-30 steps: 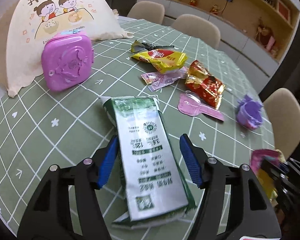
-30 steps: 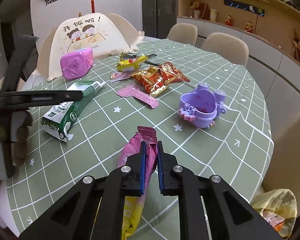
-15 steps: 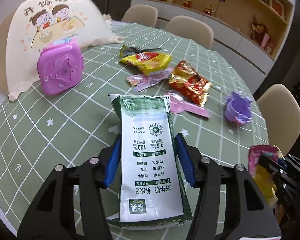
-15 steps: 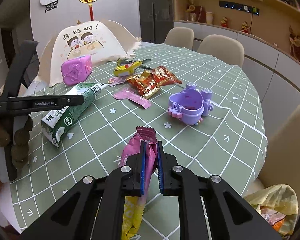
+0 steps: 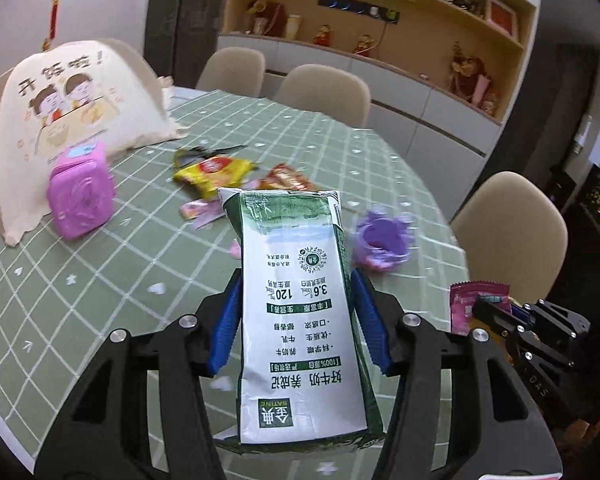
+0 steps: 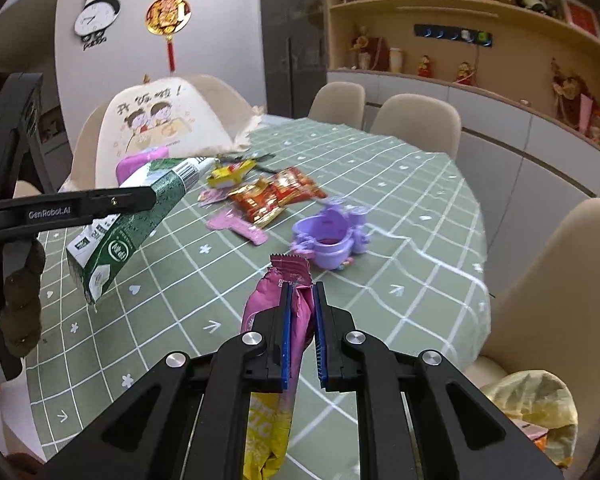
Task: Collect trash
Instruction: 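Carry the milk carton and pink chip bag with both tools to the trash bag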
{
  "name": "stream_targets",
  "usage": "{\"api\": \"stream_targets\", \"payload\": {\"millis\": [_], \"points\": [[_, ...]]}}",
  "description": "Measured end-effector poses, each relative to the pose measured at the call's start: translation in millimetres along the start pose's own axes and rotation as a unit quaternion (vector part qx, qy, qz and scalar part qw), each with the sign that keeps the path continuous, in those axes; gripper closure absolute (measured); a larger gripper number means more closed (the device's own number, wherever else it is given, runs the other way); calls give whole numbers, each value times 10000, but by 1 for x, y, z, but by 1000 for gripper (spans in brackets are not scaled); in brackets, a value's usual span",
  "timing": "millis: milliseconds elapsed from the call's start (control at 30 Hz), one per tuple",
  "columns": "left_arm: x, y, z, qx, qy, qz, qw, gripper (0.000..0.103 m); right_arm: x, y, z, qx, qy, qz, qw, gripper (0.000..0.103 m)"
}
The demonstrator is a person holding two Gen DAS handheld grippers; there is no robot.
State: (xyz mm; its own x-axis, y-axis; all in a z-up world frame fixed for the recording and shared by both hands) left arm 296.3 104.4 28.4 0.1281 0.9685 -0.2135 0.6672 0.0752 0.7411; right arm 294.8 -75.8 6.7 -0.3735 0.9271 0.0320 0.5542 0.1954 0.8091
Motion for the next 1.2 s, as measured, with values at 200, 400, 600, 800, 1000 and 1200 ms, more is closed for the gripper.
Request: {"api": "stream_targets", "payload": {"millis": [200, 400, 600, 800, 1000, 1200], "points": [[-51, -1, 7, 4, -351, 197, 9992, 52, -45, -9, -30, -198, -291, 237, 9991, 92], [-124, -8, 18, 107, -780, 562, 9953, 52, -105, -31, -63, -336, -688, 570, 9954, 92], [-200, -25, 37, 295, -1224, 905, 9879, 52, -161, -64, -92, -360, -1043, 931, 9895, 92], [-260, -56, 67, 686, -1543, 1100, 9795, 52, -207, -101, -114, -272, -1351, 1227, 9828, 92], [-298, -84, 91, 956, -1794, 1154, 9723, 52, -237, -125, -130, -258, -1549, 1436, 9771, 92], [-320, -103, 113, 1130, -1952, 1108, 9679, 52, -255, -142, -131, -203, -1630, 1580, 9737, 92]]}}
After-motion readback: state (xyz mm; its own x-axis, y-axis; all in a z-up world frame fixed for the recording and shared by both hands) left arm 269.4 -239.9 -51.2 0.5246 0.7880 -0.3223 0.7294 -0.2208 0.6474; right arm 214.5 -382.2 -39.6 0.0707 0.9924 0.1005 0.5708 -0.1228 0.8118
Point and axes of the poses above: each gripper's, at about its wrist camera, not at the fingertips, and z roughly the way its jaws point, x to its left, y to its top, the point moved 6 cm from there along z, roughly the way its jaws point, and after that the axes turned 1 degree about -z, right-handed, at the moved point
